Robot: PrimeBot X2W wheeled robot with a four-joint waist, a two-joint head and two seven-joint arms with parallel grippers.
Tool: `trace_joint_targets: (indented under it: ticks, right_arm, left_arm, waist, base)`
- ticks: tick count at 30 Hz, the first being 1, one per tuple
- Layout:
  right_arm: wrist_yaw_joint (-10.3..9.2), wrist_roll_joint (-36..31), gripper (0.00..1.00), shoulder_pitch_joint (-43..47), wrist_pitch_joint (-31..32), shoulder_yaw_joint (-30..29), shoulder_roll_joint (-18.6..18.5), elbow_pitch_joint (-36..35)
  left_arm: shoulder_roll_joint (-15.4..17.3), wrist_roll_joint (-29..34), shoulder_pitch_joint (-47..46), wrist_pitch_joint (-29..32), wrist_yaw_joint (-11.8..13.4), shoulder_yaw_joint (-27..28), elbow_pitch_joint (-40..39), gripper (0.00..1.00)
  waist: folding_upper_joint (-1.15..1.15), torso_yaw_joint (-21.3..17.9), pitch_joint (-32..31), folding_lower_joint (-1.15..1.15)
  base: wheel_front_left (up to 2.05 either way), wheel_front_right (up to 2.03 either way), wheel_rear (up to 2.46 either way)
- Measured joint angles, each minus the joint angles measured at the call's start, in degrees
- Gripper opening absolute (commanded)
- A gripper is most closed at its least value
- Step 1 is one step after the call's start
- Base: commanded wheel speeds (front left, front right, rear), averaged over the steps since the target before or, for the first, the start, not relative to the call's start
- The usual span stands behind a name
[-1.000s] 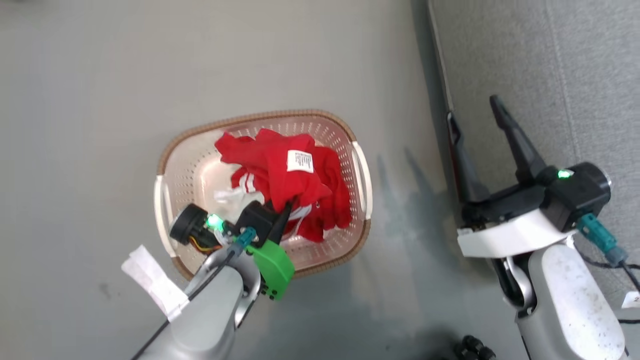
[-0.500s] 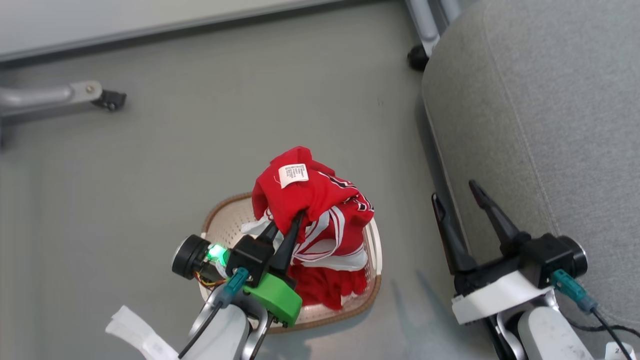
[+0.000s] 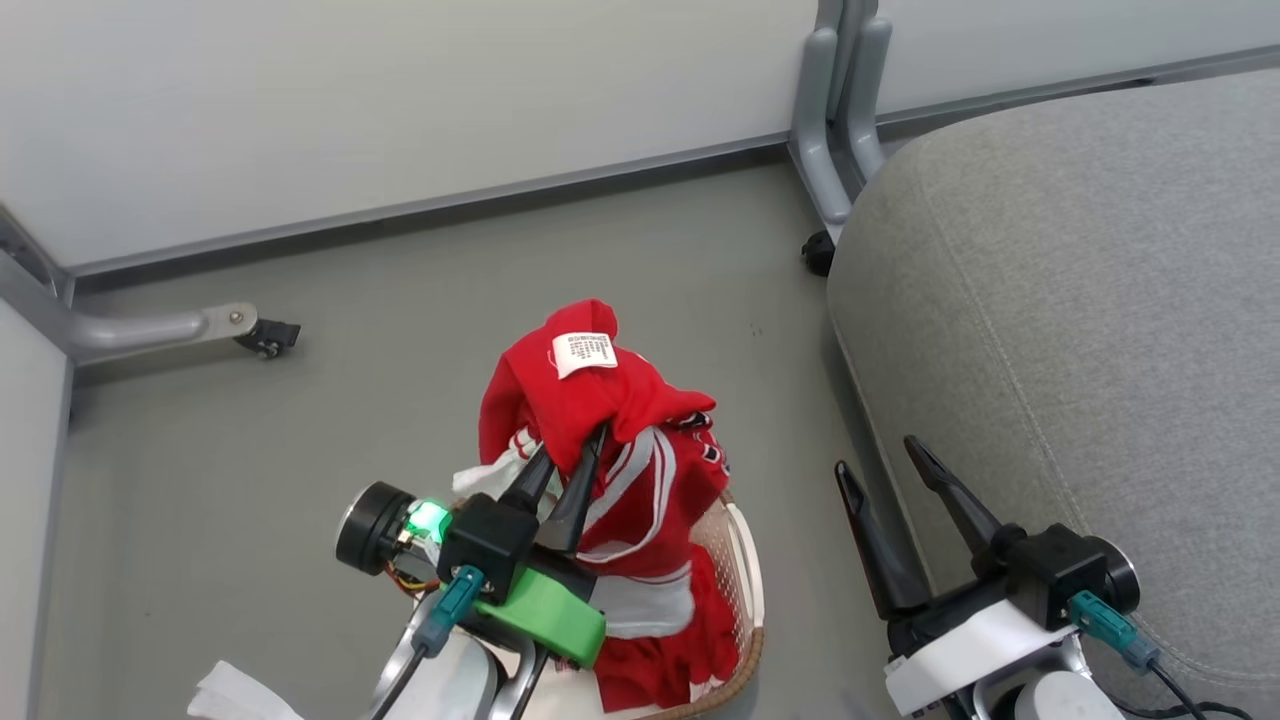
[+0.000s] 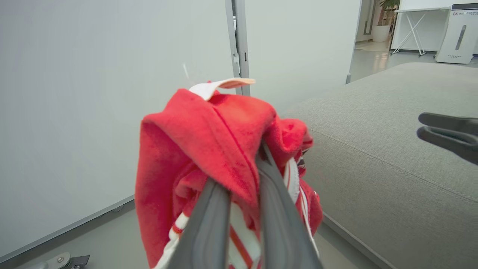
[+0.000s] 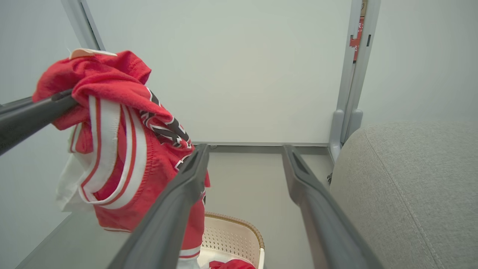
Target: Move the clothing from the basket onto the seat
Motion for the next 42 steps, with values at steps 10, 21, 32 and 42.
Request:
trace_joint_targets:
  ticks: [10, 21, 32, 42]
  right_arm:
    - [0.00, 1.25, 1.00, -0.29, 0.00, 4.79, -2.59, 2.70]
    - [0.00, 4.91, 1.00, -6.33, 0.00, 12.95, -8.01, 8.66]
    - [0.00, 6.65, 1.00, -8.90, 0.00, 18.50, -9.85, 11.03]
    - [0.00, 9.48, 0.00, -11.97, 0.00, 25.18, -10.99, 9.18]
  left_arm:
    - [-0.31, 0.81, 0.31, -0.01, -1.43, -1.01, -4.70, 0.00]
    - [0.15, 1.52, 0.09, -0.01, -3.19, -4.99, -8.26, 0.00]
    - [2.20, -0.64, -0.75, 1.38, -3.78, -9.87, -10.59, 0.00]
    - [4.34, -2.89, -2.26, 3.13, -3.93, -12.27, -13.47, 0.00]
  waist:
    - [0.00, -1.06, -1.54, 0.00]
    - [0.00, 0.39, -1.21, 0.00]
    - [0.00, 2.87, -0.81, 0.00]
    - [0.00, 4.11, 0.60, 0.00]
  base:
    - [0.00, 0.00, 0.00]
    - [0.00, 0.00, 0.00]
    - [0.00, 0.00, 0.00]
    - [0.00, 0.00, 0.00]
